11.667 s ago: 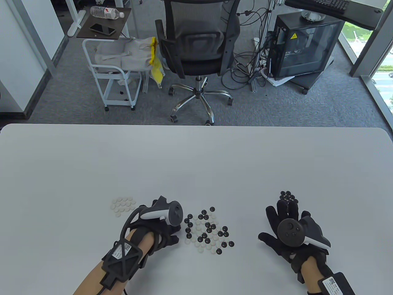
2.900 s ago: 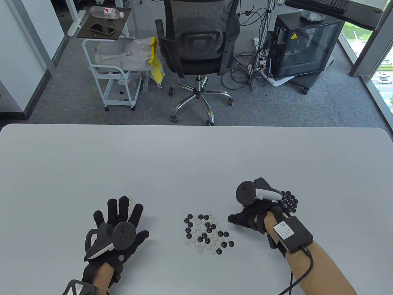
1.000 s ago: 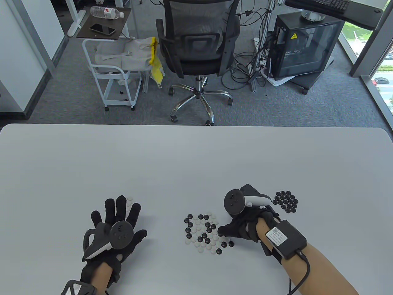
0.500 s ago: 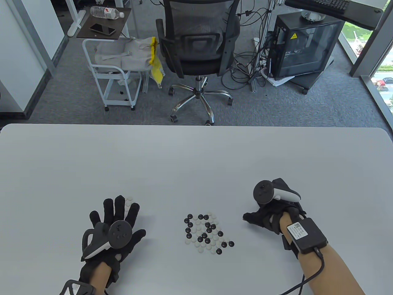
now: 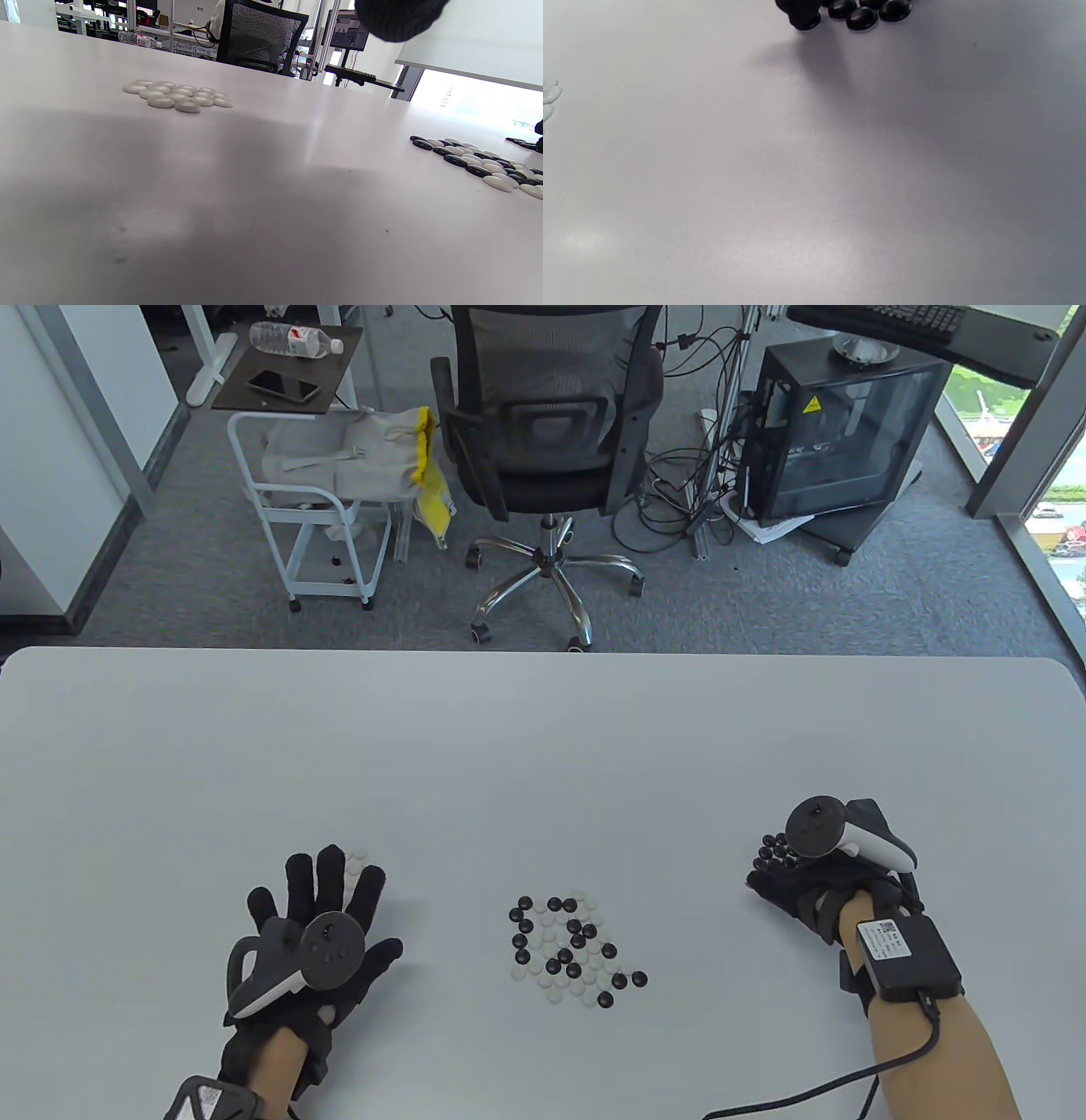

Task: Go stone sorting task

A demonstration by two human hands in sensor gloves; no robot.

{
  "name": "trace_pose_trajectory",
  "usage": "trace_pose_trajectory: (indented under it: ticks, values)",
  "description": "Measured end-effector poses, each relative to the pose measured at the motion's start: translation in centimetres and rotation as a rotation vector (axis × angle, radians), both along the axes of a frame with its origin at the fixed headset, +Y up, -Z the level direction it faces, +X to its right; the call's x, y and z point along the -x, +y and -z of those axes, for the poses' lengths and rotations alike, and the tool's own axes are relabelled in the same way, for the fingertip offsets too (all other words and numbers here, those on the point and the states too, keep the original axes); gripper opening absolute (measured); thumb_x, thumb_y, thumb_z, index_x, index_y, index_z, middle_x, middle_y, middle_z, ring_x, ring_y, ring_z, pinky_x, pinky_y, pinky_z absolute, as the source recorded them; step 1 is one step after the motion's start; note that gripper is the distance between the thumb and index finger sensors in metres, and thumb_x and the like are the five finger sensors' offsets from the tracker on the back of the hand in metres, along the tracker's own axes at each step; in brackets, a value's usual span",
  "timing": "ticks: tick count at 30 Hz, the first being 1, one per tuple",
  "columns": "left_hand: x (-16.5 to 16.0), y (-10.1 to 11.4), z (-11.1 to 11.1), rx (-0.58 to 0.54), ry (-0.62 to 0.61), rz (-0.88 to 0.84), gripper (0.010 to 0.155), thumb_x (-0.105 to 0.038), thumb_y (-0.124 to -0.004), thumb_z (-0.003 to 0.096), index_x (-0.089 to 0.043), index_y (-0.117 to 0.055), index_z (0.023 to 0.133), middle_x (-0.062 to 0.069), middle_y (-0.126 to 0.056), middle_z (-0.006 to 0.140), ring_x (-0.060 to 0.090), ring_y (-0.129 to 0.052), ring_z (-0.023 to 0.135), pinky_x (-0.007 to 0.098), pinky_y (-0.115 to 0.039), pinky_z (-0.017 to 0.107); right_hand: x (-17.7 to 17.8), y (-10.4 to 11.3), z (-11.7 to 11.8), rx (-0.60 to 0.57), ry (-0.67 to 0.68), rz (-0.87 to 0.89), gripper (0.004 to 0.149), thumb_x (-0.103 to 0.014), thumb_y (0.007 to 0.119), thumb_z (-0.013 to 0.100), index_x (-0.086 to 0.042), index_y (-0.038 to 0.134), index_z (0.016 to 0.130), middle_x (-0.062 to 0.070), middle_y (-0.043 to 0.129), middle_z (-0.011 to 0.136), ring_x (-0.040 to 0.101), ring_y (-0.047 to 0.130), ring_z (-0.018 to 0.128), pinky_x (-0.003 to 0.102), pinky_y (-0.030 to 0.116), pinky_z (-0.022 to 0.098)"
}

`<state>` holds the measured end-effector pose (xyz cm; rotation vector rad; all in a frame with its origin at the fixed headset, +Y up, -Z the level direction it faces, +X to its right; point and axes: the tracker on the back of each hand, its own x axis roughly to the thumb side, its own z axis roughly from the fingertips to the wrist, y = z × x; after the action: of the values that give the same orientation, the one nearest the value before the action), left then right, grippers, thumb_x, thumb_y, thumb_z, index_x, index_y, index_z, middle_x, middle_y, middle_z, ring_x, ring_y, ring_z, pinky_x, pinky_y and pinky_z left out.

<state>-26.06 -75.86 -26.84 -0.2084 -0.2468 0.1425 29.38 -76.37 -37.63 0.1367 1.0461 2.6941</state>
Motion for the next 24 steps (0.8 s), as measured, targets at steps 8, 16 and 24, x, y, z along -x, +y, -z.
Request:
trace_pose_trajectory:
  ticks: [8,16,24]
  values:
    - [0.0,0.0,0.0,0.0,0.001,-0.001,0.082,-0.057,-0.056,0.0581,-0.021,-0.014,0.118,0.026,0.015,0.113,0.053,0.018,0.095,0.083,0.002,0.052,0.8,0.9,0.1,-0.049,0.008,0.012,0.073,-0.05,0.048,0.06,-0.005,0.054,0.116,0.042,-0.001,0.11,0.067,-0.01,0.089,0.091,0.006,0.052]
    - [0.0,-0.1,0.0,0.005,0.002,0.002,0.082,-0.057,-0.056,0.0581,-0.021,-0.014,0.118,0.026,0.015,0.113,0.053,0.019,0.095,0.083,0.002,0.052,6.7,4.0,-1.2,-0.055,0.216,0.099,0.073,-0.049,0.049,0.06,-0.002,0.07,0.111,0.042,0.006,0.113,0.067,-0.007,0.091,0.091,0.009,0.053]
    - [-0.1,0.0,0.0,-0.008,-0.001,0.001,0.082,-0.057,-0.056,0.0581,-0.021,-0.014,0.118,0.026,0.015,0.113,0.053,0.018,0.095,0.083,0.002,0.051,12.7,3.0,-4.3,0.085,0.469,0.063,0.07,-0.05,0.051,0.061,-0.003,0.067,0.112,0.041,0.006,0.113,0.067,-0.006,0.091,0.092,0.01,0.053]
